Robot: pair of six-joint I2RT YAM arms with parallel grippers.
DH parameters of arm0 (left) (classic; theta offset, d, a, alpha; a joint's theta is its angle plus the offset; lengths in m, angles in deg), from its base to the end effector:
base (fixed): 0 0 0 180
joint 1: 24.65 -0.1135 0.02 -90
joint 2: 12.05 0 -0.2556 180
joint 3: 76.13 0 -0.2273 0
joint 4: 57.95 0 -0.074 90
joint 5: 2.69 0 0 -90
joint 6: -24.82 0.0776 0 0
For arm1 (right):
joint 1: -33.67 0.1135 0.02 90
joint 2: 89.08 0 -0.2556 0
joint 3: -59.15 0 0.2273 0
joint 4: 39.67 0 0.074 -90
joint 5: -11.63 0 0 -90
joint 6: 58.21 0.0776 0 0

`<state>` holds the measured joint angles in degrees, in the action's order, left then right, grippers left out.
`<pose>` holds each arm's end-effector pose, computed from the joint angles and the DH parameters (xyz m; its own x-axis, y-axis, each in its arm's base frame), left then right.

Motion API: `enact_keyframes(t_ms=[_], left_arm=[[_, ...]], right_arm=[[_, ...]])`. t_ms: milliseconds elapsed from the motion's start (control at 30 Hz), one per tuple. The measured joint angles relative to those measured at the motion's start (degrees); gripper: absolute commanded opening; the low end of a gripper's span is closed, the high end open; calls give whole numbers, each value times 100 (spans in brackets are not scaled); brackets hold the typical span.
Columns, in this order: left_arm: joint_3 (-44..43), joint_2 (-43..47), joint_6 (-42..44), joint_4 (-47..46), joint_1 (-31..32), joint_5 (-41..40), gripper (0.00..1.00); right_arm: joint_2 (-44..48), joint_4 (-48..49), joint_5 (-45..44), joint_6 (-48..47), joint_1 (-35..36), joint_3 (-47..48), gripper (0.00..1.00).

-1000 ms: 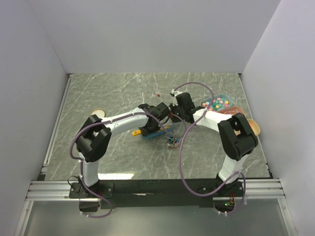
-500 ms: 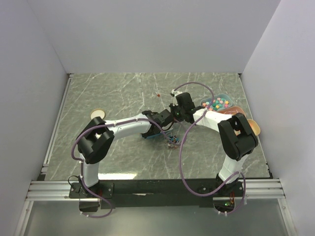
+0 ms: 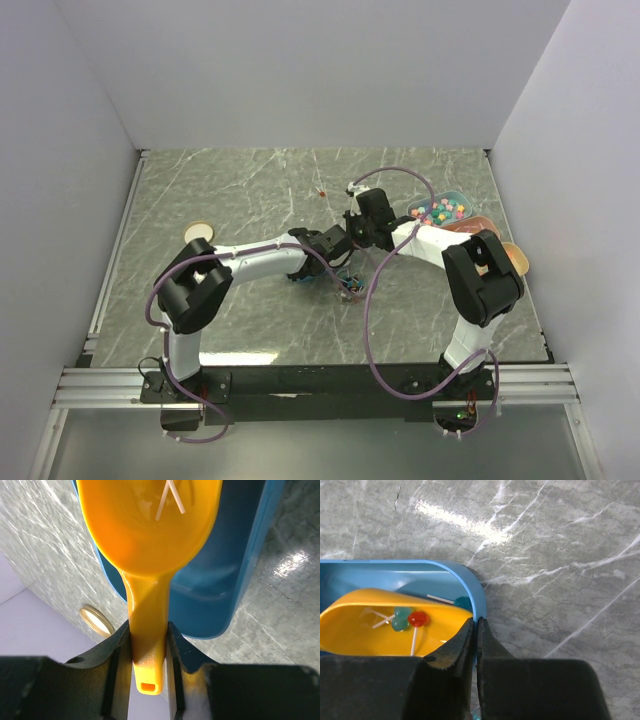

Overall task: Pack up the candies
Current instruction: Scoop the fake candies from the storage box.

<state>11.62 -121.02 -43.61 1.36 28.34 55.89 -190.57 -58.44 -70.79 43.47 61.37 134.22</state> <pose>0.2458 -0.2588 0.1538 -0.3206 0.9464 -0.0385 0.7780 0.2863 0.5592 0.3324 0.1861 0.1558 -0.7251 -0.1540 -0.6712 -0.4047 0.8839 0.2343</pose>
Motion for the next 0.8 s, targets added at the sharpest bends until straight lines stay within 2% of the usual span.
enact_keyframes(t_ms=[233, 433, 633, 800], left_arm=[[83, 74, 28, 26, 219, 24, 1], [83, 297, 0, 55, 203, 507, 1], [83, 472, -44, 17, -227, 1449, 1], [83, 479, -81, 24, -437, 1759, 1]], right_arm=[[0, -37, 2, 26, 0, 0, 0], [0, -48, 251, 192, -162, -11, 0], [0, -39, 411, 304, -358, -24, 0], [0, -33, 409, 299, -393, -24, 0]])
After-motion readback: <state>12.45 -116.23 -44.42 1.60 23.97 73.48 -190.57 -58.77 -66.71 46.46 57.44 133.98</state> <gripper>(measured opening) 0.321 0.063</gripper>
